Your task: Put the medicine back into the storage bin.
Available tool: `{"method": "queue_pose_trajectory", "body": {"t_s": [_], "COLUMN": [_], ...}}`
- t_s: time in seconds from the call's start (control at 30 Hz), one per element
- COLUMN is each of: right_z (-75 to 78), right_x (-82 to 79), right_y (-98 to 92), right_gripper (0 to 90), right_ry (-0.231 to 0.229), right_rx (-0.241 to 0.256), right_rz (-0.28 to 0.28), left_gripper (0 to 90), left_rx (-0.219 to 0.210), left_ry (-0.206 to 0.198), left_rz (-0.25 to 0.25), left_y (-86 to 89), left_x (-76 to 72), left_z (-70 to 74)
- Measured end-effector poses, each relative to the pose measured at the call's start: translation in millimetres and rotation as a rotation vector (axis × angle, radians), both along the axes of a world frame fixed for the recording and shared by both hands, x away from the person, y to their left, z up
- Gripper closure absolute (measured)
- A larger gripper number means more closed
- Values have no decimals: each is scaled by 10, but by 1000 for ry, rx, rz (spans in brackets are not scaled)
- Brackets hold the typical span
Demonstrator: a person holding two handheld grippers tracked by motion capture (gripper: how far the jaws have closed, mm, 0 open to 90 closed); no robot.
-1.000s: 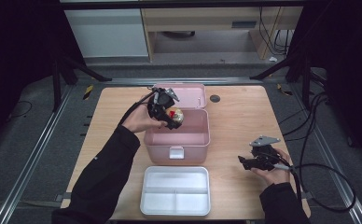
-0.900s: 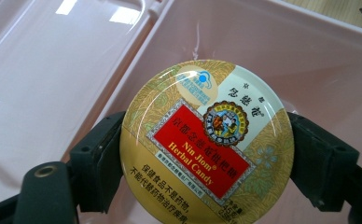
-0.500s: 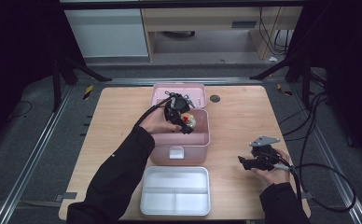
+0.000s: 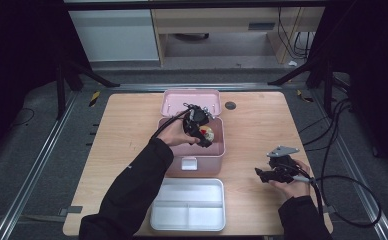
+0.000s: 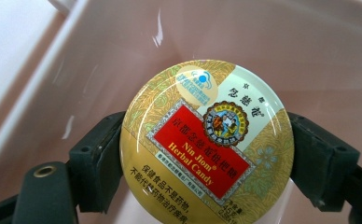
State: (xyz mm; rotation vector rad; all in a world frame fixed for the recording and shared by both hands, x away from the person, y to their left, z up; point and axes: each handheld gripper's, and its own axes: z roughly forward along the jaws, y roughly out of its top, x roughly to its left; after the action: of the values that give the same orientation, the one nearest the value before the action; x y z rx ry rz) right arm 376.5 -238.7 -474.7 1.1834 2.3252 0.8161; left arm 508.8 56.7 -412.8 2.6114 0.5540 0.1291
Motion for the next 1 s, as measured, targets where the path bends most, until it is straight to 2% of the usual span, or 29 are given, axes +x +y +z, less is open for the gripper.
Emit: {"method": "queue_pose_trajectory", "body": {"t_s": [0.13, 0.27, 0.33, 0.37, 0.47, 0.57, 0.6, 0.63, 0.67, 0.7, 0.73, 0.77, 0.83, 0.9, 0.97, 1.0], "right_z": [-4, -10, -11, -7, 3, 11, 15, 21, 21, 41, 41, 68, 90, 107, 133, 164], "right_x": [1, 2, 2, 0, 1, -3, -2, -2, -2, -1, -1, -2, -2, -3, -3, -6], "right_y": [1, 9, 11, 13, 2, -3, -4, -4, -4, -1, -1, 5, 17, 30, 54, 76], "right_gripper": [258, 254, 253, 254, 258, 263, 266, 266, 266, 273, 273, 276, 276, 274, 276, 285], "right_ry": [3, 2, 4, 2, -3, -6, -10, -11, -11, -15, -15, -23, -32, -30, -31, -32], "right_rx": [-1, -2, -3, 0, 4, 11, 14, 13, 13, 15, 15, 23, 26, 28, 33, 32], "right_rz": [0, 2, 3, 4, 4, 1, 1, -2, -2, 0, 0, -1, -1, 3, 7, 17], "left_gripper": [190, 158, 157, 158, 160, 166, 166, 171, 172, 174, 175, 175, 175, 176, 178, 183], "left_rx": [2, -27, -28, -16, -20, -46, -46, -62, -62, -73, -73, -79, -84, -86, -92, -106], "left_ry": [6, 3, 2, -5, -20, -48, -48, -68, -68, -90, -90, -113, -137, -141, -157, -178], "left_rz": [2, 9, 6, 2, -1, 4, 4, 10, 10, 17, 17, 17, 23, 23, 23, 26], "left_y": [-11, -19, -21, -16, 23, 109, 109, 169, 169, 252, 252, 344, 450, 486, 595, 695], "left_x": [-1, -7, -13, -29, -62, -112, -112, -149, -149, -203, -203, -271, -357, -386, -479, -568], "left_z": [-29, -4, -1, 13, 72, 213, 213, 303, 303, 407, 407, 506, 599, 627, 703, 756]}}
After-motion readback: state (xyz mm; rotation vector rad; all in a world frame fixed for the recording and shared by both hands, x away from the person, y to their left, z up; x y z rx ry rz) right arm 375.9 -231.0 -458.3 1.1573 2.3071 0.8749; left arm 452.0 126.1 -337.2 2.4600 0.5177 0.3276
